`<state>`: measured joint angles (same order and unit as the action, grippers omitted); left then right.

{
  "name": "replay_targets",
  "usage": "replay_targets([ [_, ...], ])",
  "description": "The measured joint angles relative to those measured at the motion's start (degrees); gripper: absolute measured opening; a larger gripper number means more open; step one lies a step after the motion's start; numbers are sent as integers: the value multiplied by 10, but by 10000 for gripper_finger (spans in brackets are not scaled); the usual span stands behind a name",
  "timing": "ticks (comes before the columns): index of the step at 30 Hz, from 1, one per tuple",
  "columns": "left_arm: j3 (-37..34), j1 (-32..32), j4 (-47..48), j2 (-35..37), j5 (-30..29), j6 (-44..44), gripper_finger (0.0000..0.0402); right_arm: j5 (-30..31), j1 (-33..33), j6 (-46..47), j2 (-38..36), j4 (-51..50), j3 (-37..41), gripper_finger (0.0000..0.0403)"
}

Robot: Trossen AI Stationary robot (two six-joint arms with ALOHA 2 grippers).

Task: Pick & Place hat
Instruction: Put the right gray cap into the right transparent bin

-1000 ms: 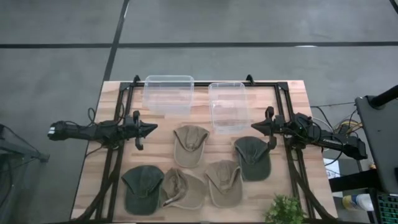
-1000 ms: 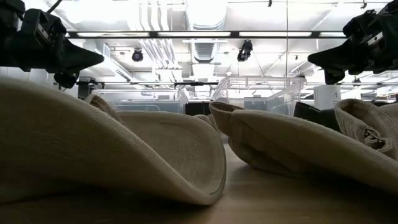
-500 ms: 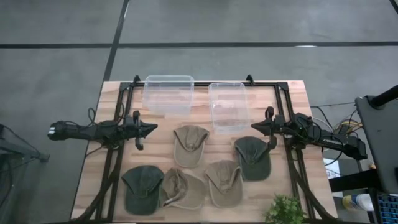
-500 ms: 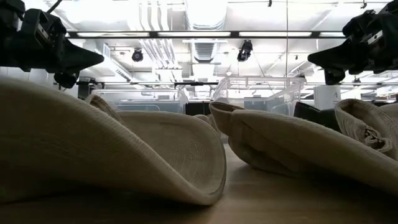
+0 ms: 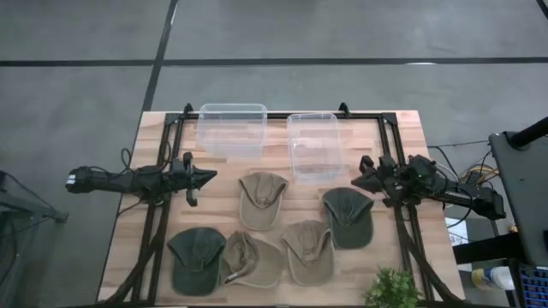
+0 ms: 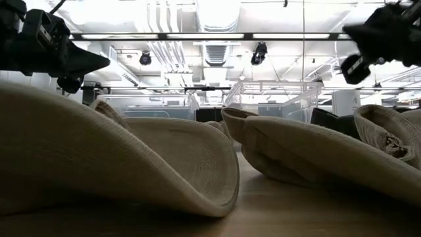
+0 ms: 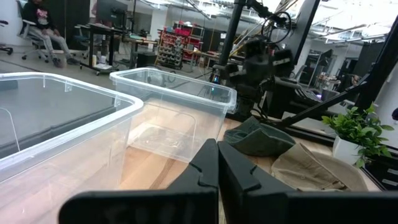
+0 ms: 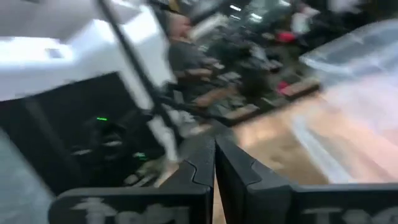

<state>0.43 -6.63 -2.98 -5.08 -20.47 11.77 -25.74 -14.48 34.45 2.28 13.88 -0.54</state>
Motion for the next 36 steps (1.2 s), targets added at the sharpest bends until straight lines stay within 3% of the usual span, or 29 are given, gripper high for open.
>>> replay_targets([
  [10,0,0,0,0,0,0,0,-54,0,145,2,35,0,11],
  [17,0,0,0,0,0,0,0,-62,12,173,30,-29,-41,63],
  [21,0,0,0,0,0,0,0,-47,23,131,78,-165,-113,108],
  [28,0,0,0,0,0,0,0,21,25,80,199,-514,-266,168],
  [36,0,0,0,0,0,0,0,48,30,174,308,-750,-343,182],
])
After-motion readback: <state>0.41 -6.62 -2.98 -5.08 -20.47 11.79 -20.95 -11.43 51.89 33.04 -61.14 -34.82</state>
